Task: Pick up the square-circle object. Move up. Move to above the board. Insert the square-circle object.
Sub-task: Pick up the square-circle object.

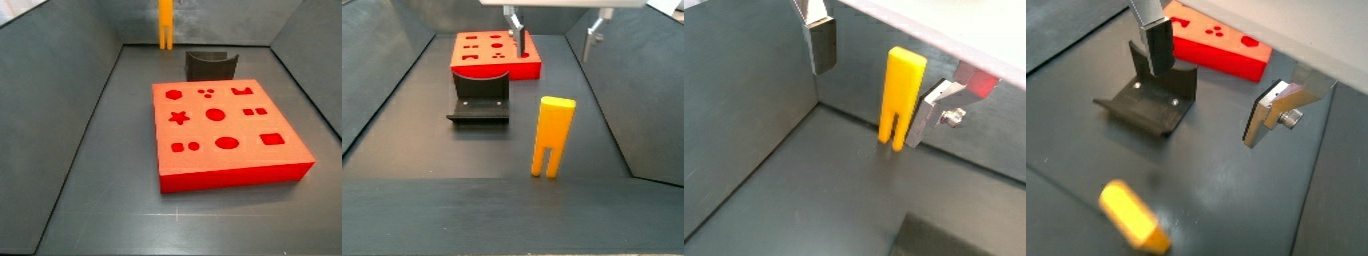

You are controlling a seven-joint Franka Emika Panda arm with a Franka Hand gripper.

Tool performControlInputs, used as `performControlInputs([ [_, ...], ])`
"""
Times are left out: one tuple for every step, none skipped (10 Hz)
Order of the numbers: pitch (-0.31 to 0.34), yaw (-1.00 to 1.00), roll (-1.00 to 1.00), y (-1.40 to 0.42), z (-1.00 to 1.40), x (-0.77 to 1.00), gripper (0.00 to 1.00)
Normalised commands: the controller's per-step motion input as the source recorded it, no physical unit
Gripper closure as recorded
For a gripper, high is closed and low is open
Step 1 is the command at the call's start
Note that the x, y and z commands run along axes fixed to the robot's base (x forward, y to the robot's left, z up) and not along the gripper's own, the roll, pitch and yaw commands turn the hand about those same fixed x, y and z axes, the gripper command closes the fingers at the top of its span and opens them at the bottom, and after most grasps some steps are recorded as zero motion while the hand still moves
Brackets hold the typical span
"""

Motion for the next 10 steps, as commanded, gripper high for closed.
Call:
performControlInputs([
  [-0.001, 0.0, -0.1, 0.53, -0.24, 0.01, 0.0],
  [-0.013, 0.04, -0.1, 0.49, -0.25, 0.05, 0.0],
  [-0.04, 0.07, -0.13, 0.5, -0.24, 0.0, 0.0],
  [-0.057, 0.07, -0.18, 0.51, -0.21, 0.0, 0.0],
  [-0.059, 0.03, -0.19, 0.44, -0.17, 0.0, 0.0],
  [-0.054, 0.02, -0.19, 0.4, -0.15, 0.0, 0.0],
  [-0.044, 0.01, -0.19, 0.37, -0.16, 0.0, 0.0],
  [-0.05, 0.01, -0.19, 0.35, -0.17, 0.0, 0.0],
  [-0.056, 0.04, -0.23, 0.35, -0.23, 0.0, 0.0],
  [-0.059, 0.08, -0.22, 0.33, -0.25, 0.0, 0.0],
])
